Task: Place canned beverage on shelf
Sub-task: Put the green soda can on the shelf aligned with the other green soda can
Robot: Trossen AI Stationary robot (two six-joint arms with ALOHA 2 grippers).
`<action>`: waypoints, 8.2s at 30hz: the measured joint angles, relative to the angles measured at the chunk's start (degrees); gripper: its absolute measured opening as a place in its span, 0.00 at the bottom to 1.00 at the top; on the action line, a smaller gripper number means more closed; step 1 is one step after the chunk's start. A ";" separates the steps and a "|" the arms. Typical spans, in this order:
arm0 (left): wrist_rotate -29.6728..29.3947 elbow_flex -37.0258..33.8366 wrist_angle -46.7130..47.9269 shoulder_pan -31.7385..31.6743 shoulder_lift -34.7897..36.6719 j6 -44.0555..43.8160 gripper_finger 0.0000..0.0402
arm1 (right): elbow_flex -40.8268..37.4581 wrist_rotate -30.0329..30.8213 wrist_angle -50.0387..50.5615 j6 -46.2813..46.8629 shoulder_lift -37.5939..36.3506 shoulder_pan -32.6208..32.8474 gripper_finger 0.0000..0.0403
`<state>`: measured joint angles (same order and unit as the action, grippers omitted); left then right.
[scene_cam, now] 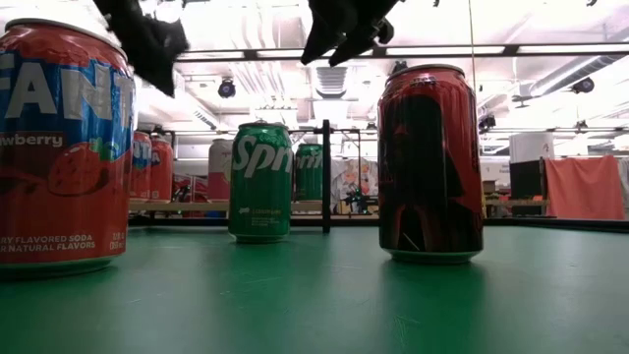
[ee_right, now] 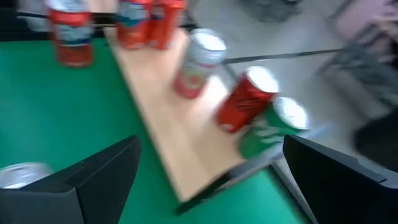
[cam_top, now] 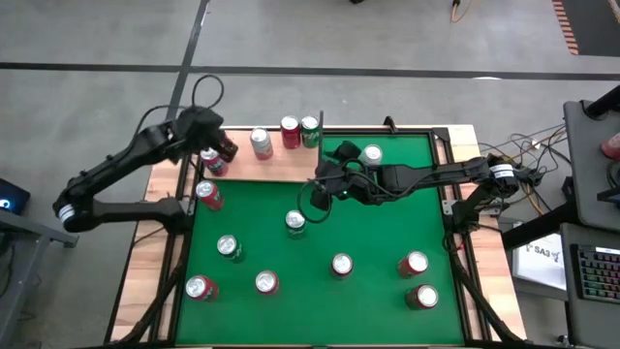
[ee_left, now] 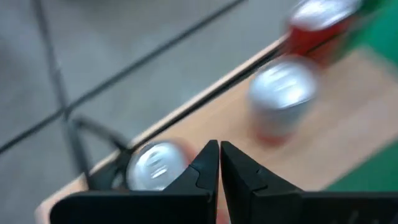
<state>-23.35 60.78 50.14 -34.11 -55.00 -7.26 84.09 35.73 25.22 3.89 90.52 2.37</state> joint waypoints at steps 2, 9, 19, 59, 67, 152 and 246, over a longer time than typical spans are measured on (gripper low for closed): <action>-0.04 -0.41 -2.01 5.61 2.76 -0.67 0.00 | 0.00 -5.00 -0.28 0.19 0.08 0.02 0.95; -1.11 -6.54 -13.92 25.41 10.99 -1.26 0.00 | -0.04 -16.59 -2.28 2.23 1.53 0.13 0.95; -8.60 -20.13 -36.28 43.10 16.49 1.28 0.00 | 0.92 -20.33 -5.00 2.12 3.74 1.35 0.95; -8.98 -21.41 -40.68 43.87 13.83 9.27 0.00 | 0.98 -18.71 -5.12 5.52 18.33 4.80 0.95; -9.11 -20.88 -41.83 43.87 13.90 16.95 0.00 | 0.98 -19.88 -7.70 5.59 20.54 4.07 0.87; -14.12 -20.75 -34.72 43.87 26.25 23.29 0.00 | 17.98 -16.27 -2.16 6.12 23.25 -9.91 0.73; -14.16 -20.77 -33.79 43.87 26.00 22.86 0.00 | 22.01 -20.57 -0.38 -3.18 28.65 -14.79 0.78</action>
<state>-37.52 40.01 16.36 9.77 -28.99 15.59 106.10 15.16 24.84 0.71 119.17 -12.42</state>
